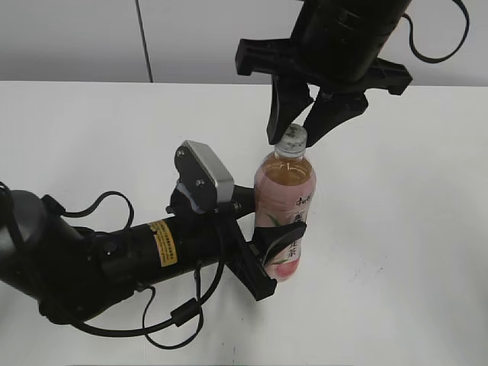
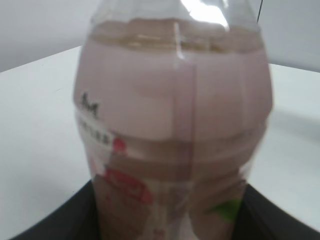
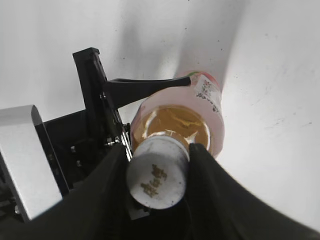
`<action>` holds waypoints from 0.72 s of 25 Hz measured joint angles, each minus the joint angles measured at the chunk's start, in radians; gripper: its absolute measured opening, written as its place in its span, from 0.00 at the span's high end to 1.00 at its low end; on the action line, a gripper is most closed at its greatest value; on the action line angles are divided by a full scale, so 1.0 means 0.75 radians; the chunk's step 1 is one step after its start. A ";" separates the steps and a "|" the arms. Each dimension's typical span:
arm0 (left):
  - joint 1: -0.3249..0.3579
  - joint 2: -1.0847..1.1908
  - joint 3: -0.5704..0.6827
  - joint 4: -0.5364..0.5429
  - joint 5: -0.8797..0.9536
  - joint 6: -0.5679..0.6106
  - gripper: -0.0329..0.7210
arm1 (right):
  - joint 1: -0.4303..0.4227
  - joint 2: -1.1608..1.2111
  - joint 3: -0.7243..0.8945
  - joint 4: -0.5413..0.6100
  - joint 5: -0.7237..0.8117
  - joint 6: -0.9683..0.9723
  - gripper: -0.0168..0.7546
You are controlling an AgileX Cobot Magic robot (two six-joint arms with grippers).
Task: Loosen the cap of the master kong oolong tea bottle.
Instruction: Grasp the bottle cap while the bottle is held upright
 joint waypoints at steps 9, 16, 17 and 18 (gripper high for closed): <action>0.000 0.000 0.000 0.000 0.000 0.001 0.45 | 0.000 0.000 -0.002 -0.010 0.000 -0.339 0.62; 0.000 0.000 0.000 0.000 0.000 0.003 0.45 | 0.000 0.000 -0.004 -0.003 -0.001 -1.105 0.62; 0.000 0.000 0.000 0.000 0.000 0.003 0.45 | 0.000 0.000 -0.004 0.004 -0.002 -1.257 0.62; 0.000 0.000 0.000 0.000 0.000 0.003 0.45 | 0.000 0.000 -0.005 0.006 -0.002 -1.400 0.62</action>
